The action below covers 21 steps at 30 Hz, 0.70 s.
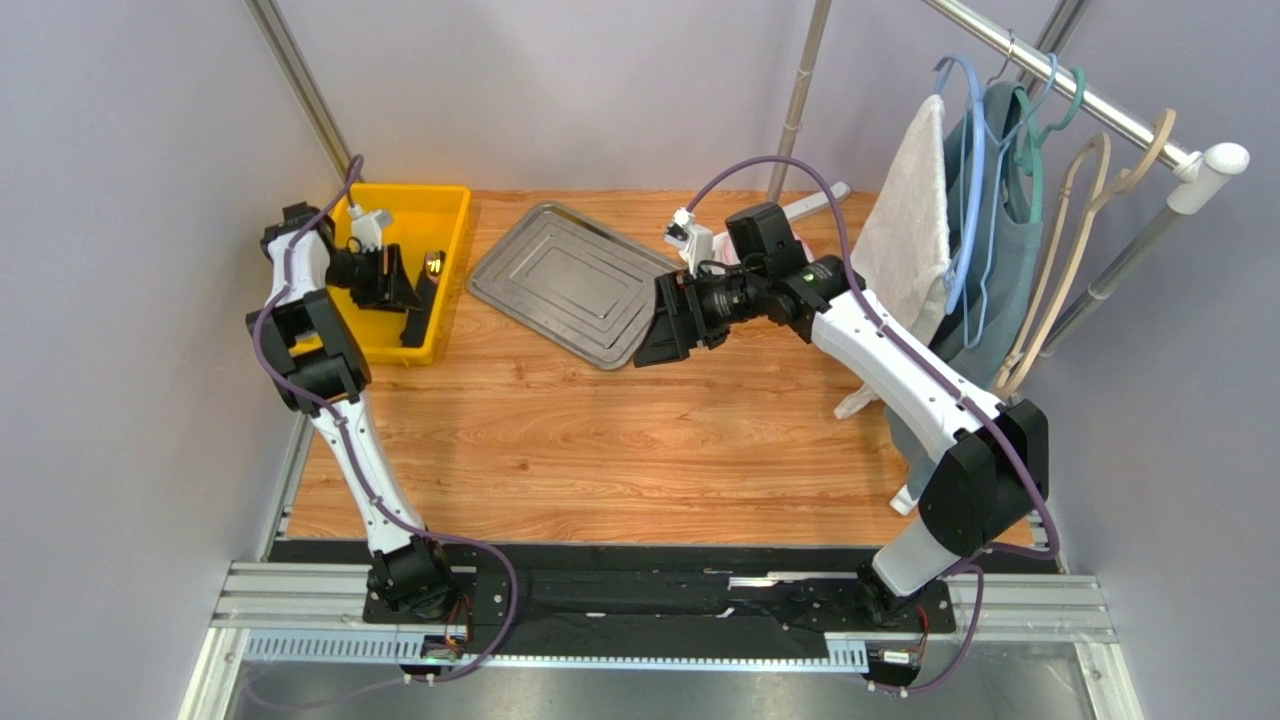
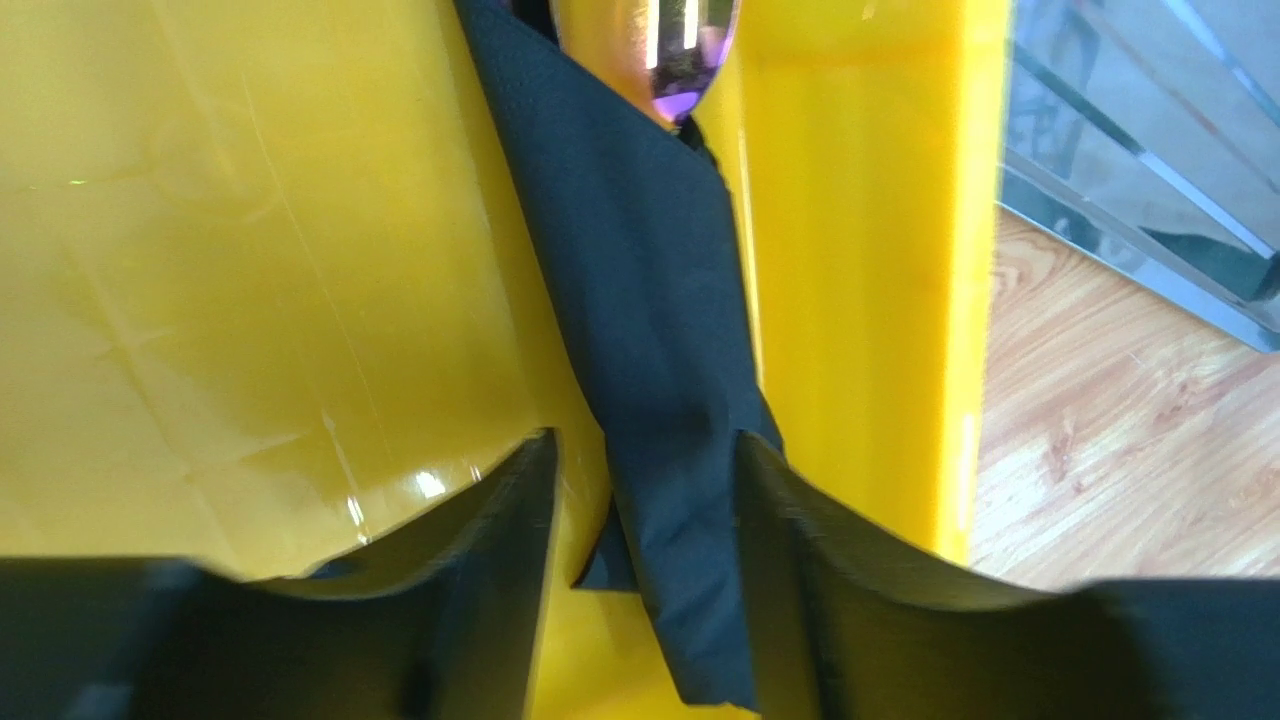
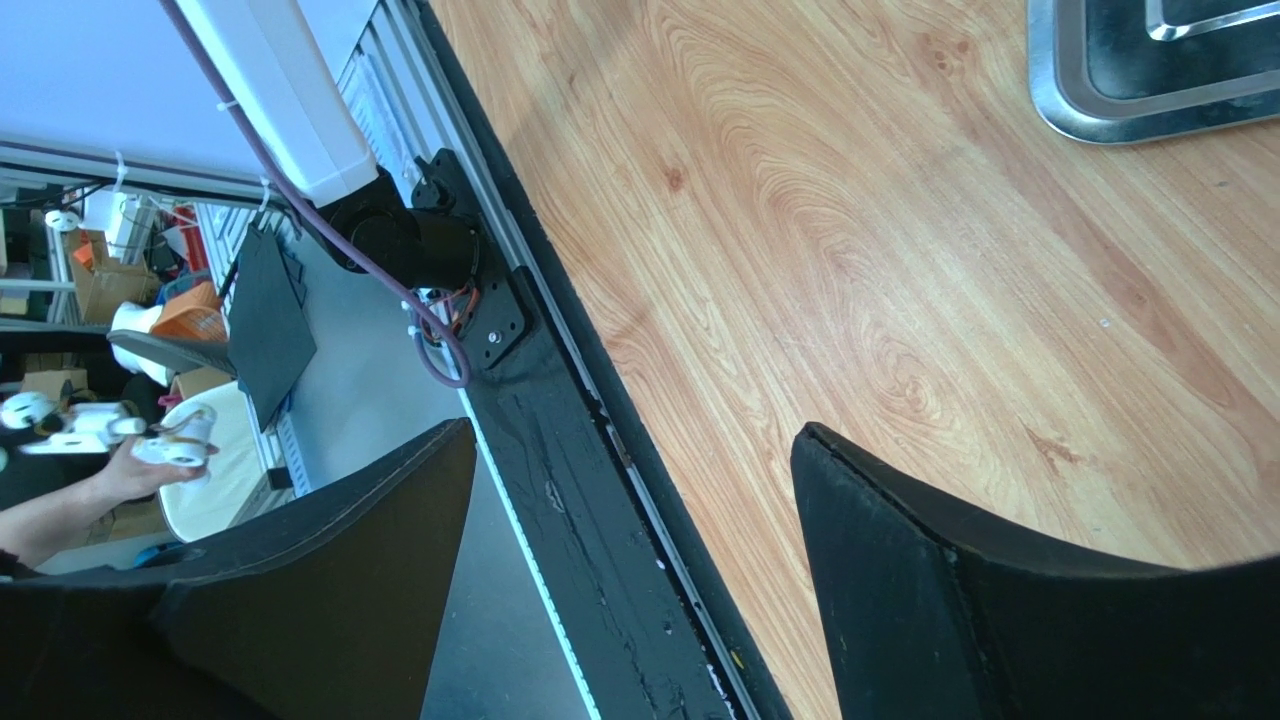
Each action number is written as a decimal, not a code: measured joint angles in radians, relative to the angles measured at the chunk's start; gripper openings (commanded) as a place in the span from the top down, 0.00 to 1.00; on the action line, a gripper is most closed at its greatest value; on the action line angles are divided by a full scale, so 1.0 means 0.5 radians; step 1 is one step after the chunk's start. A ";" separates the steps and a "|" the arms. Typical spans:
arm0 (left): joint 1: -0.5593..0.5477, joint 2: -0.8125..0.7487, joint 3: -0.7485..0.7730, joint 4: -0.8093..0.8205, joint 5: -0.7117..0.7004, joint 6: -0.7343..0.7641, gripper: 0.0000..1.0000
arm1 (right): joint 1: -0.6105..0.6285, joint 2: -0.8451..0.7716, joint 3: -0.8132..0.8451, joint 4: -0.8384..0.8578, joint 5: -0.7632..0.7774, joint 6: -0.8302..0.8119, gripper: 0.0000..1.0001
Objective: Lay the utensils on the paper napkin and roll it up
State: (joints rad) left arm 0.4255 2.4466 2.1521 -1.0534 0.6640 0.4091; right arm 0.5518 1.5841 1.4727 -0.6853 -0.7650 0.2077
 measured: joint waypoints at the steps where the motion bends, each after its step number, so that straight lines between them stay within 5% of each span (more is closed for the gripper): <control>1: 0.001 -0.025 -0.011 0.002 -0.002 -0.009 0.32 | -0.008 0.000 0.000 -0.003 0.008 -0.004 0.17; 6: 0.002 -0.257 -0.027 0.042 -0.016 -0.060 0.27 | -0.072 -0.008 0.019 -0.039 0.066 -0.049 0.11; 7: 0.002 -0.323 -0.028 0.062 -0.025 -0.077 0.22 | -0.093 -0.016 0.024 -0.047 0.082 -0.060 0.10; 8: 0.001 -0.410 -0.034 0.095 -0.039 -0.098 0.01 | -0.115 -0.027 0.028 -0.050 0.102 -0.070 0.03; 16: -0.097 -1.044 -0.092 0.239 -0.263 -0.266 0.01 | -0.261 -0.205 0.038 -0.065 0.336 -0.153 0.00; 21: -0.414 -1.427 -0.307 0.282 -0.522 -0.449 0.01 | -0.277 -0.439 -0.152 -0.046 0.493 -0.175 0.00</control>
State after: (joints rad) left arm 0.2184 1.7332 1.9987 -0.9123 0.4030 0.1844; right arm 0.4133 1.3647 1.3968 -0.7082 -0.5186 0.1200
